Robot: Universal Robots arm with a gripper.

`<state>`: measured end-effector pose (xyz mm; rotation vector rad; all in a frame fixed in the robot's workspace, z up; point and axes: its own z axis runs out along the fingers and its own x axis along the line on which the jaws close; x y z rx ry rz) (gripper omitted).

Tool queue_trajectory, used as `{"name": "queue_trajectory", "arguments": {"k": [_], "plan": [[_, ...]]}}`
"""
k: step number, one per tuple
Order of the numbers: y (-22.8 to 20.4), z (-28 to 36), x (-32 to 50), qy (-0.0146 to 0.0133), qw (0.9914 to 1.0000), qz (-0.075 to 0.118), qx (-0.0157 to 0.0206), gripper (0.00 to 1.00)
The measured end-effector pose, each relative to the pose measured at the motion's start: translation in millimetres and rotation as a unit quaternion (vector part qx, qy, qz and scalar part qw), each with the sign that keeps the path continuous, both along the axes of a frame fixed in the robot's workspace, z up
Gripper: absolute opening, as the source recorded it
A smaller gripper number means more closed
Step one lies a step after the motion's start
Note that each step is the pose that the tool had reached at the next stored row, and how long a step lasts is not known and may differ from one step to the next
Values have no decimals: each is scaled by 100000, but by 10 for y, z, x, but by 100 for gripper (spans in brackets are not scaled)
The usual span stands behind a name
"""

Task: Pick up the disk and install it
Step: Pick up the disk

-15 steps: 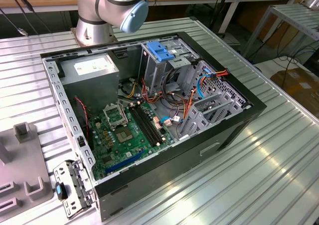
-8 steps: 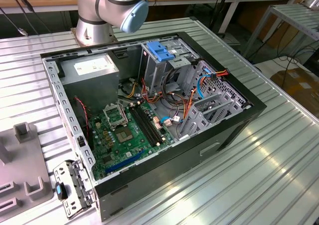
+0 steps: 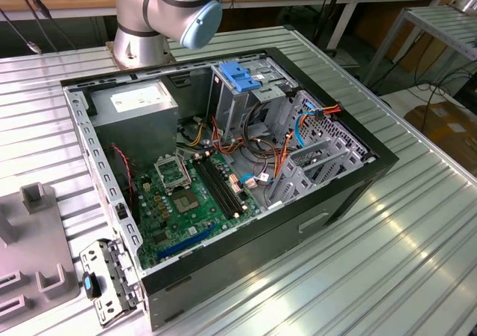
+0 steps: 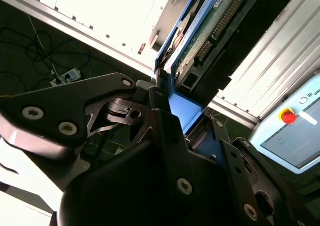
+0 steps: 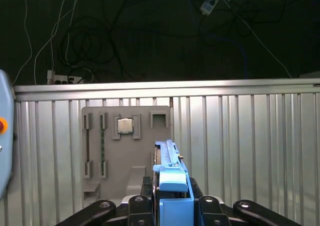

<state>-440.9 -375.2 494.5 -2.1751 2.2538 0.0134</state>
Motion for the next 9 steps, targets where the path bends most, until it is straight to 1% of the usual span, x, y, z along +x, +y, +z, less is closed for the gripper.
{"name": "queue_trajectory", "arguments": {"k": [9], "plan": [[0, 0, 52, 0, 100000, 1, 1, 37]]}}
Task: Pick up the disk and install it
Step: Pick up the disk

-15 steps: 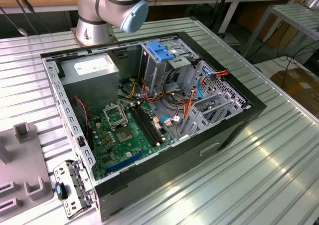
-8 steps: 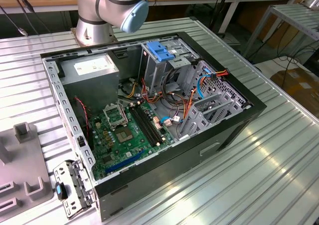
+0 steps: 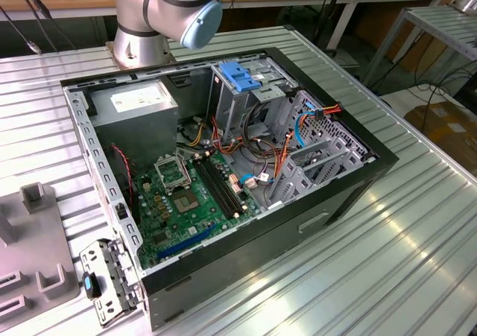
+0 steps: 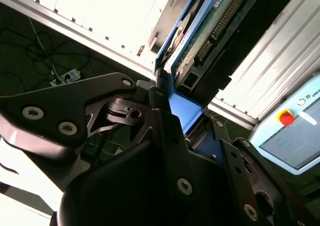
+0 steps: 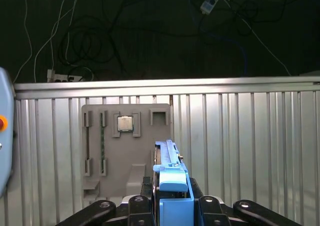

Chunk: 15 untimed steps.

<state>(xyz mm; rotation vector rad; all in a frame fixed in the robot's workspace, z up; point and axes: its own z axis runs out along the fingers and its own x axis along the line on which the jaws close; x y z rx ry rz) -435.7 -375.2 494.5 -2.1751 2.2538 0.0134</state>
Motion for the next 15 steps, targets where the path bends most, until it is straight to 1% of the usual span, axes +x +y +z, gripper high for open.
{"name": "queue_trajectory", "arguments": {"k": [15], "plan": [[0, 0, 131, -3, 100000, 0, 2, 37]]}}
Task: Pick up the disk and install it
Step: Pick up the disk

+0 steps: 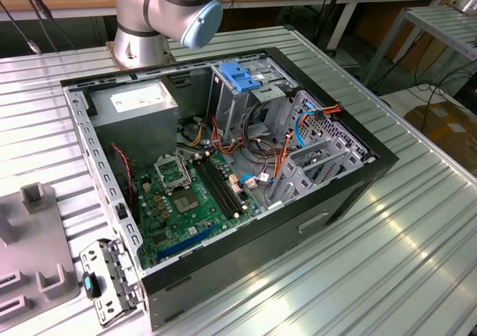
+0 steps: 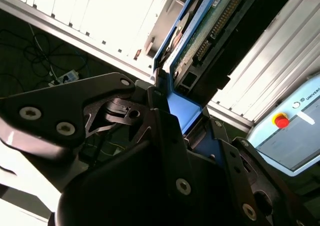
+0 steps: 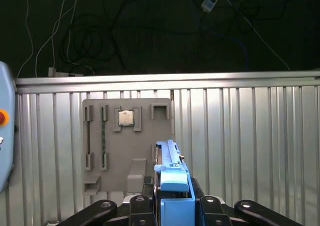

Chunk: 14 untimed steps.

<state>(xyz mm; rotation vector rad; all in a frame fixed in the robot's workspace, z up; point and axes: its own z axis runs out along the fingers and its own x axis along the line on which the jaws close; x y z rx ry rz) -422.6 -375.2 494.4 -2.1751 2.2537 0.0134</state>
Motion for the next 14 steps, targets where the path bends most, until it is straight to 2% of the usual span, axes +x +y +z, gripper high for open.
{"name": "queue_trajectory", "arguments": {"k": [14], "plan": [[0, 0, 108, -1, 100000, -1, 0, 37]]}}
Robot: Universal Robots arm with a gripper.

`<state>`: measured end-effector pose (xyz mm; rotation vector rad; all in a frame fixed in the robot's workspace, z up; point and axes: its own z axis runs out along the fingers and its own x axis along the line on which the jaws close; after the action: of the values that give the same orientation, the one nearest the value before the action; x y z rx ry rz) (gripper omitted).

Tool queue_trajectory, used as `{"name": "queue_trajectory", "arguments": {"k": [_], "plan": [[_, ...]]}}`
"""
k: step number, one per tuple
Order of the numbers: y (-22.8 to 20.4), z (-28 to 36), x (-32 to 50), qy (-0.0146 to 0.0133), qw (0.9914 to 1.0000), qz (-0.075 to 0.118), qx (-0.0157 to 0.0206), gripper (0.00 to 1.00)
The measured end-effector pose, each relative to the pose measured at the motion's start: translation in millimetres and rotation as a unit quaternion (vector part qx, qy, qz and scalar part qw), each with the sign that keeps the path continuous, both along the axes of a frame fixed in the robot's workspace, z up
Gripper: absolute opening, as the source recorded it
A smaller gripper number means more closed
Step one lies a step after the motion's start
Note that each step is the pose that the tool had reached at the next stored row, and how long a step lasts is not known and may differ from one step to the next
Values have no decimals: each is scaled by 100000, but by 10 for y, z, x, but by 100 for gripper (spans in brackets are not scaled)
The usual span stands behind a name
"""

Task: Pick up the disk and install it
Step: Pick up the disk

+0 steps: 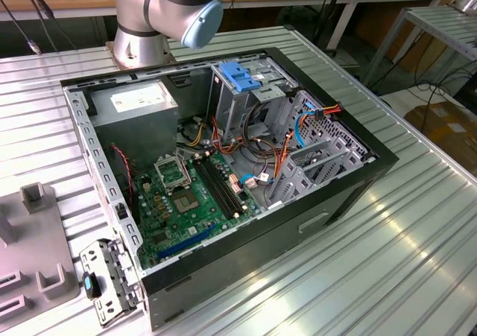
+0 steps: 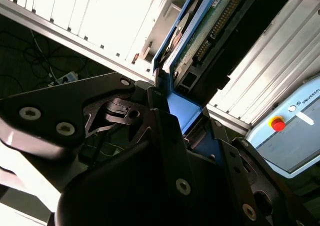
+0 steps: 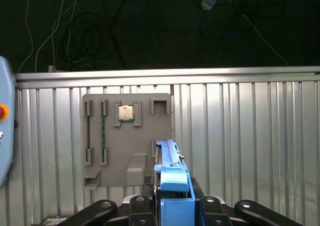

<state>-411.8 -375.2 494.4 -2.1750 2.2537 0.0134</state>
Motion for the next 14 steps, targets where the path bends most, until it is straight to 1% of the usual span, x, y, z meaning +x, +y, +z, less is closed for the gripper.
{"name": "queue_trajectory", "arguments": {"k": [6, 14], "plan": [[0, 0, 47, 2, 100000, 0, -1, 37], [0, 1, 66, 8, 100000, 6, -4, 37]]}}
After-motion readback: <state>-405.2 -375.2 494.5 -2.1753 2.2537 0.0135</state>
